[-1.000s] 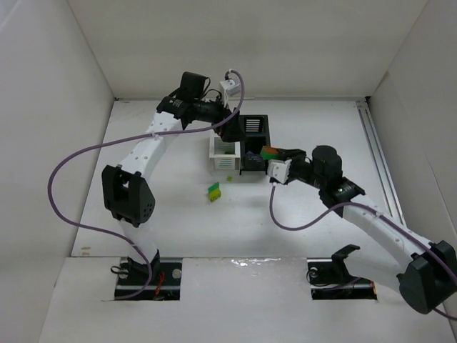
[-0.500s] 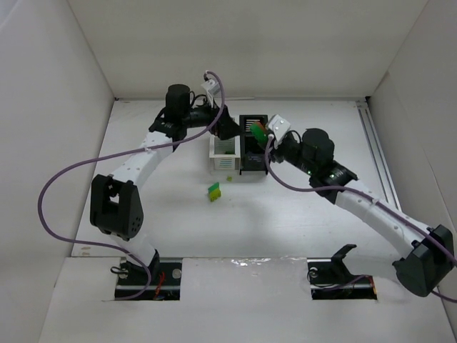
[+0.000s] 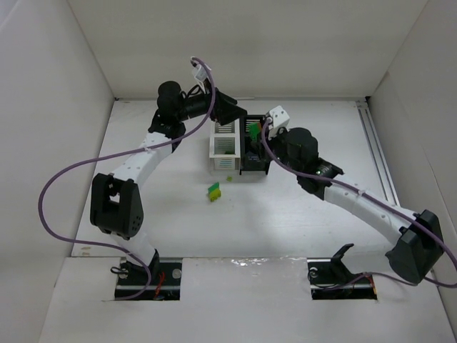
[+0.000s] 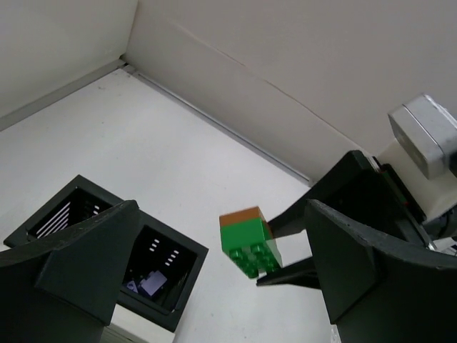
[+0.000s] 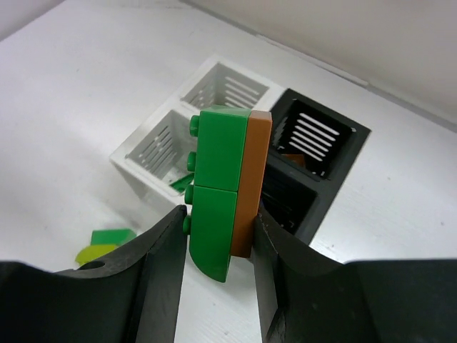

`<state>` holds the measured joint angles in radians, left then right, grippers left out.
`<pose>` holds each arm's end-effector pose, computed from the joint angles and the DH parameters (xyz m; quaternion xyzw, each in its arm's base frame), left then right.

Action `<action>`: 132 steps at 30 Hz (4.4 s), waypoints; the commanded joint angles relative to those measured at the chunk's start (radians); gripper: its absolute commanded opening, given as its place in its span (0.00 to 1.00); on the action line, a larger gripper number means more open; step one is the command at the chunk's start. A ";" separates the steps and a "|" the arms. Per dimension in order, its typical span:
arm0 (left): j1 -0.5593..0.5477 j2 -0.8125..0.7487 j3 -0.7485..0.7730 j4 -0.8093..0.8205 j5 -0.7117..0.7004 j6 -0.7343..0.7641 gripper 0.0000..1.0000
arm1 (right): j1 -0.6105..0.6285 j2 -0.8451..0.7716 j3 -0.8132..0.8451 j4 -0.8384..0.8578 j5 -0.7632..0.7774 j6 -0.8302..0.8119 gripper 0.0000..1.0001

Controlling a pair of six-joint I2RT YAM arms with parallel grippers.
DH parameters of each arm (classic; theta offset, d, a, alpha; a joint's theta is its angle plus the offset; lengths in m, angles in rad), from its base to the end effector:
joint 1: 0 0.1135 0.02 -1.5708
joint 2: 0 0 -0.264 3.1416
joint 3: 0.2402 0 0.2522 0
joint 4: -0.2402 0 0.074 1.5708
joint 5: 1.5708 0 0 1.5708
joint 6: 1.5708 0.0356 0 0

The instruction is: Sort the legos into containers by color

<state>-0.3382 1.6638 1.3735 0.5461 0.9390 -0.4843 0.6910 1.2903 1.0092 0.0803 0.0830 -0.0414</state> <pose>0.3568 -0.1559 0.3878 0.3174 0.5697 -0.5356 0.5365 0.2378 0.1929 0.3350 -0.2525 0.7318 0.1713 0.6093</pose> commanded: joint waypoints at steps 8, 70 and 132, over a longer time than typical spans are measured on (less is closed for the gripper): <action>0.024 0.088 0.065 0.210 0.178 -0.165 1.00 | -0.016 0.006 0.074 0.153 0.121 0.087 0.00; -0.015 0.146 0.093 0.382 0.282 -0.254 0.02 | -0.062 0.089 0.055 0.293 0.330 0.129 0.00; -0.021 0.125 0.153 -0.836 -0.293 0.676 0.55 | -0.220 0.021 -0.055 0.251 0.043 0.054 0.00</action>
<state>-0.3515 1.7988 1.4960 -0.3180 0.6609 0.2020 0.4847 1.3426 0.9195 0.2985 0.2371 0.0006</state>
